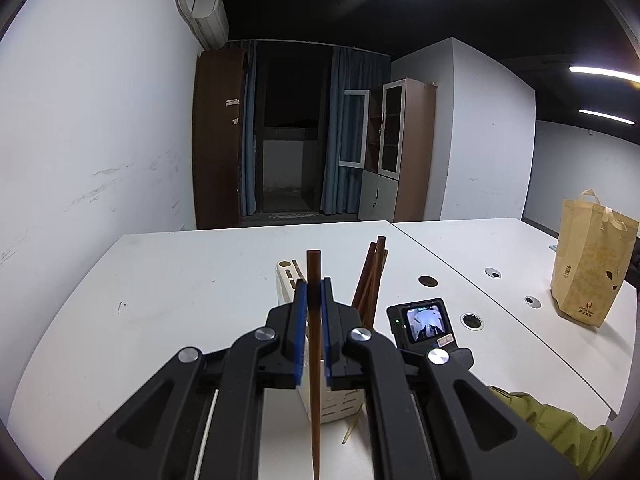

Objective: Organize utensils
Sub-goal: 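Lift both chopsticks upright and carry them above the cream holder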

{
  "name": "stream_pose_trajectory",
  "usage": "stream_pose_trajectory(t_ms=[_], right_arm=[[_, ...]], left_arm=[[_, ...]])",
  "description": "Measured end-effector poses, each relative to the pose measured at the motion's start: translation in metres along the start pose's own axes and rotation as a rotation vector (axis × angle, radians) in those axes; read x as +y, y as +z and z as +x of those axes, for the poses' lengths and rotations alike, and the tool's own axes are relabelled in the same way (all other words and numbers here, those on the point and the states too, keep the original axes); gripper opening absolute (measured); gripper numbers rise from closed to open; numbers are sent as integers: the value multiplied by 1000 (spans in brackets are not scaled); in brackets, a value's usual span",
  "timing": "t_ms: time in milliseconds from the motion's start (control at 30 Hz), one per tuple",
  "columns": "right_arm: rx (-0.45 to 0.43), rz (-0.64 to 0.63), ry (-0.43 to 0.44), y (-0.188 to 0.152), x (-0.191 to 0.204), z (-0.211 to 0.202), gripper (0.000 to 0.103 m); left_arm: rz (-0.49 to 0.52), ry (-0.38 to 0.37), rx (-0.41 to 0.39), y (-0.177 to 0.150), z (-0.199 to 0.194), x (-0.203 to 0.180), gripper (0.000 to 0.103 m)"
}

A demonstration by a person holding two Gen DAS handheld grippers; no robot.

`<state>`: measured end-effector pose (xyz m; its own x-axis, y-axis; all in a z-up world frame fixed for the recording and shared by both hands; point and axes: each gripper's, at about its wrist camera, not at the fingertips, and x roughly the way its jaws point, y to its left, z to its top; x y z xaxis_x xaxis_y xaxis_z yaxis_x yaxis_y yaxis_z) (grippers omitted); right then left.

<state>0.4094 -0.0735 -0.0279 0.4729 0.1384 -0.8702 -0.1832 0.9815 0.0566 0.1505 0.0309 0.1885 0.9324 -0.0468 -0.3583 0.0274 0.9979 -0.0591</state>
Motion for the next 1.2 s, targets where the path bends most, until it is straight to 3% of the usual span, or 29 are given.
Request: stream_pose_trajectory(t_ms=[100, 367, 667, 833, 1200], right_arm=[[9, -26, -18, 1, 4, 1, 29], [16, -65, -29, 4, -3, 3, 6], [7, -66, -1, 0, -9, -3, 4], [-51, -56, 28, -3, -14, -21, 4], [-298, -76, 115, -6, -7, -115, 4]], left_arm=[[0, -1, 1, 0, 0, 0, 7], [-3, -4, 0, 1, -3, 0, 7], [2, -2, 19, 1, 2, -1, 7], [-1, -3, 21, 3, 3, -1, 7], [3, -17, 7, 4, 9, -5, 7]])
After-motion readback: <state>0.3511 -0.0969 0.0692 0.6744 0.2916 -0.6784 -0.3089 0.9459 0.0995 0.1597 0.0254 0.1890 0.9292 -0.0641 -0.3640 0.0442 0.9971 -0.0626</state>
